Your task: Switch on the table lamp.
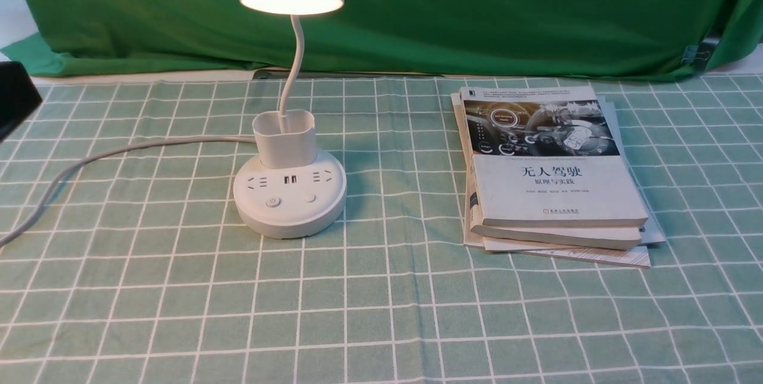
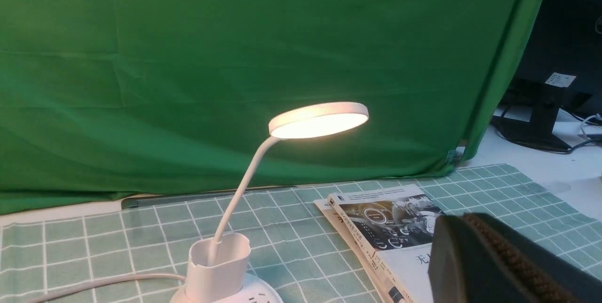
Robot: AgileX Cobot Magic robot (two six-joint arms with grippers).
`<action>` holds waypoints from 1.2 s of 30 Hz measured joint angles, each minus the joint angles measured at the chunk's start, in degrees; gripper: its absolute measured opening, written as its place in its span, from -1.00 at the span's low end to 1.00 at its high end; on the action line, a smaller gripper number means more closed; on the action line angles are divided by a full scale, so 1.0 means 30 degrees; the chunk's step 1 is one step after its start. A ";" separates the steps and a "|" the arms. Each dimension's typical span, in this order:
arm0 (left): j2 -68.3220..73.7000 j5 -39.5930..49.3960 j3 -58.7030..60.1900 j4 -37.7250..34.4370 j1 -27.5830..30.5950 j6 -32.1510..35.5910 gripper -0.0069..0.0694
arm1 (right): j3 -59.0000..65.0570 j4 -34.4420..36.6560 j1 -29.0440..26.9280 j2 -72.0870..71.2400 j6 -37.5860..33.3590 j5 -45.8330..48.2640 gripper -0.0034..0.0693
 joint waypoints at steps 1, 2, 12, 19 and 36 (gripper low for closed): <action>-0.0043 -0.0100 0.0000 0.0019 0.0000 0.0158 -0.82 | 0.0000 0.0000 0.0000 0.0000 0.0000 0.0000 -0.24; -0.0133 -0.0492 0.0109 0.0179 -0.0014 0.0158 -0.82 | 0.0000 0.0000 0.0000 0.0000 0.0000 0.0017 -0.24; -0.4644 -1.0866 0.7383 0.2623 0.2696 0.0041 -0.82 | 0.0000 0.0000 0.0000 0.0000 0.0000 0.0017 -0.24; -0.9217 -1.2969 1.1755 0.3828 0.6104 -0.3335 -0.82 | 0.0000 0.0000 0.0000 0.0000 0.0000 0.0017 -0.24; -0.9420 -0.8098 1.3940 0.4633 0.7217 -0.2346 -0.82 | 0.0000 0.0000 0.0000 0.0000 0.0000 -0.0020 -0.24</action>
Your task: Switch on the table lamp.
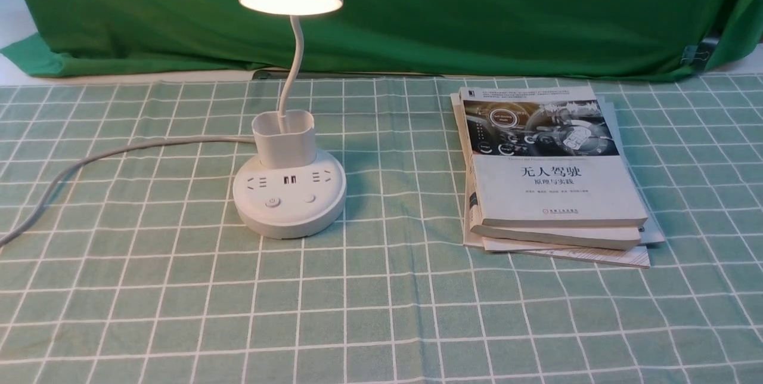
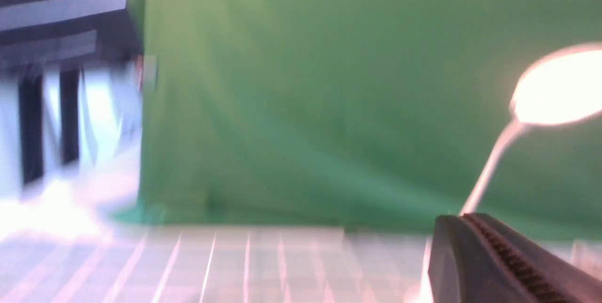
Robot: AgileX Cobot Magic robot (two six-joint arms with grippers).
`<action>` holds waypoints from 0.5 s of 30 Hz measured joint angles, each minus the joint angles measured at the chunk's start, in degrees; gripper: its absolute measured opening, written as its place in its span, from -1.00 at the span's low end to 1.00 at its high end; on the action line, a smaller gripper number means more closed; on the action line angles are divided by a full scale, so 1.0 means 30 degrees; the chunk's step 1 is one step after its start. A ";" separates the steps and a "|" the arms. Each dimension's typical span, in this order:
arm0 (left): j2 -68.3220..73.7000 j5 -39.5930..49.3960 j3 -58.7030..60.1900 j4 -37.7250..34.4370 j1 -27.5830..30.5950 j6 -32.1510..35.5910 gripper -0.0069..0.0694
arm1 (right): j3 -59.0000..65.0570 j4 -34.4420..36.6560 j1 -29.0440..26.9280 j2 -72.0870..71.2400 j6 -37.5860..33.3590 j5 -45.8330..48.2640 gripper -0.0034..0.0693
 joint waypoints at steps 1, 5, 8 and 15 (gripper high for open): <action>0.0000 0.1143 0.0000 -0.0335 0.0000 0.0258 -0.82 | 0.0000 0.0000 0.0000 0.0000 0.0000 0.0000 -0.24; 0.0000 0.4142 0.0000 -0.1399 0.0000 0.1213 -0.82 | 0.0000 0.0000 0.0000 0.0000 0.0000 0.0000 -0.24; 0.0000 0.5514 0.0016 -0.1789 0.0000 0.2153 -0.82 | 0.0000 0.0000 0.0000 0.0000 0.0000 0.0000 -0.24; 0.0000 0.5592 0.0016 -0.2049 0.0000 0.2504 -0.82 | 0.0000 0.0000 0.0000 0.0000 0.0000 -0.0014 -0.24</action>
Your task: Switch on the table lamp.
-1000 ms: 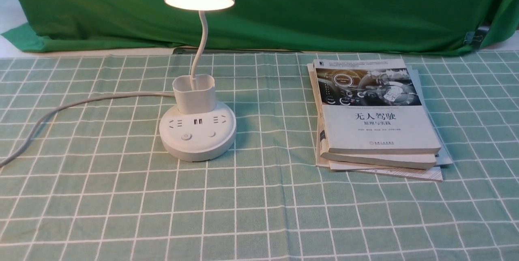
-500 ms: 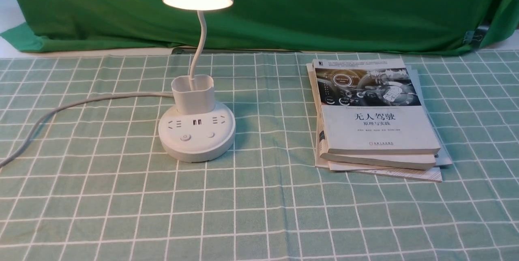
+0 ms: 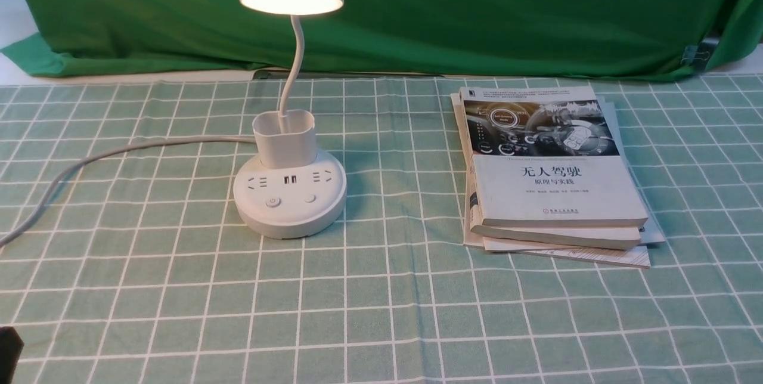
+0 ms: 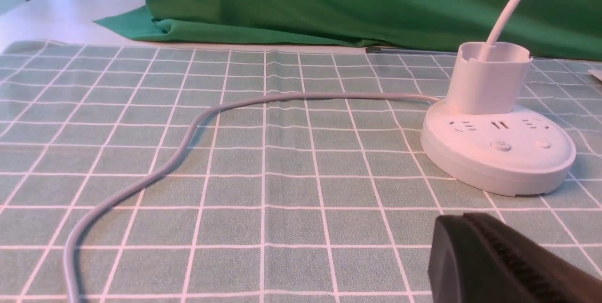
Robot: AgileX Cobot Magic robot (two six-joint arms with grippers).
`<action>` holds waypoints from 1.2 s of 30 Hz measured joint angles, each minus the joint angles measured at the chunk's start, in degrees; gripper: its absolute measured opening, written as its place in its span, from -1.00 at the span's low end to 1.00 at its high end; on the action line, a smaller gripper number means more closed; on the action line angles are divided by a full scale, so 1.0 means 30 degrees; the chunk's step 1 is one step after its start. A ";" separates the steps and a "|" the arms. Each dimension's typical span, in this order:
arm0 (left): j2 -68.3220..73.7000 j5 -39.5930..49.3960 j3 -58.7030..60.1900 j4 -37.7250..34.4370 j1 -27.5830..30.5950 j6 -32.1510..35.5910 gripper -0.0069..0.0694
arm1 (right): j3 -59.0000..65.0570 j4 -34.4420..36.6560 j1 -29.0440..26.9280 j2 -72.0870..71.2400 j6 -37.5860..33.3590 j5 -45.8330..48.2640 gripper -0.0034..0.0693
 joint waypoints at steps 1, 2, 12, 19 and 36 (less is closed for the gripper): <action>0.0000 0.0008 0.0000 -0.0017 0.0000 0.0000 -0.82 | 0.0000 0.0000 0.0000 0.0000 0.0000 0.0000 -0.24; 0.0000 0.0008 0.0000 -0.0017 0.0000 0.0000 -0.82 | 0.0000 0.0000 0.0000 0.0000 0.0000 0.0000 -0.24; 0.0000 0.0008 0.0000 -0.0072 0.0000 0.0416 -0.82 | 0.0000 0.0000 0.0000 0.0000 0.0000 0.0000 -0.24; 0.0000 0.0008 0.0000 -0.0072 0.0000 0.0474 -0.82 | 0.0000 0.0000 0.0000 0.0000 0.0000 0.0000 -0.24; 0.0000 0.0008 0.0000 -0.0072 0.0000 0.0474 -0.82 | 0.0000 0.0000 0.0000 0.0000 0.0000 0.0000 -0.24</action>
